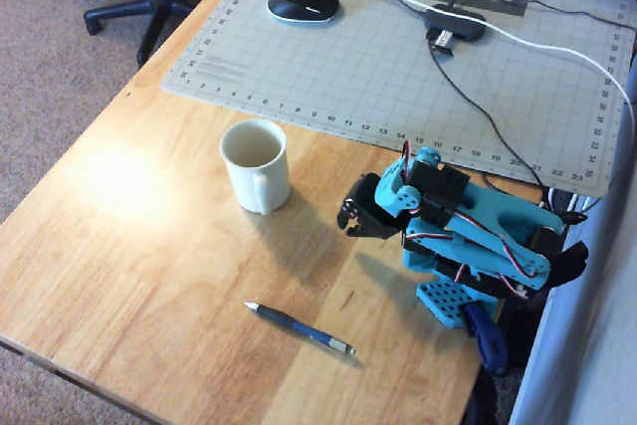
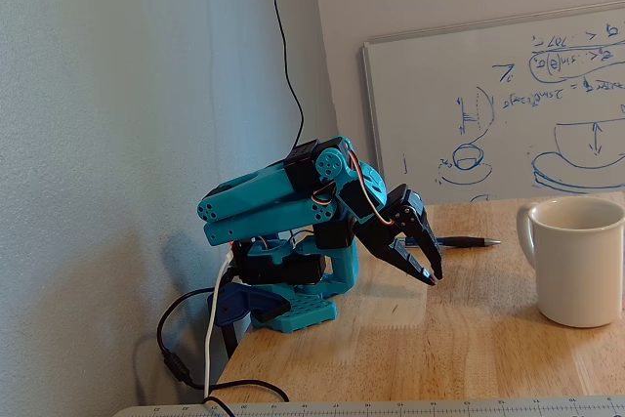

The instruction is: Grasp a pen and put it in a mug.

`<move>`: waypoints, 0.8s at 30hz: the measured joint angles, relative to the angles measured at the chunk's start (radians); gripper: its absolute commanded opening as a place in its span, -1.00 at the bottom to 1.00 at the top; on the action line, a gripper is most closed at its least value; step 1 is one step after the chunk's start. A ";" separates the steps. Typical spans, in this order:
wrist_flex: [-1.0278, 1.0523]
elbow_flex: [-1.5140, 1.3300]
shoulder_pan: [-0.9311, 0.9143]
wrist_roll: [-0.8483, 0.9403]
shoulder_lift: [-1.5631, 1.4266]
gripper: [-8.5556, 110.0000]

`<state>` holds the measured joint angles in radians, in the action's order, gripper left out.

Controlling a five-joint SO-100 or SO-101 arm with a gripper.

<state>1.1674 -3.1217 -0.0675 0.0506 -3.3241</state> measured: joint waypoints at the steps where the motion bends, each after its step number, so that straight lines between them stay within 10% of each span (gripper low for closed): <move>1: 0.000 0.000 0.000 0.000 0.000 -0.81; 24: 0.009 0.006 0.000 -0.061 0.028 -0.81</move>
<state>1.1766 -3.1155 -0.0675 -0.0107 -3.2965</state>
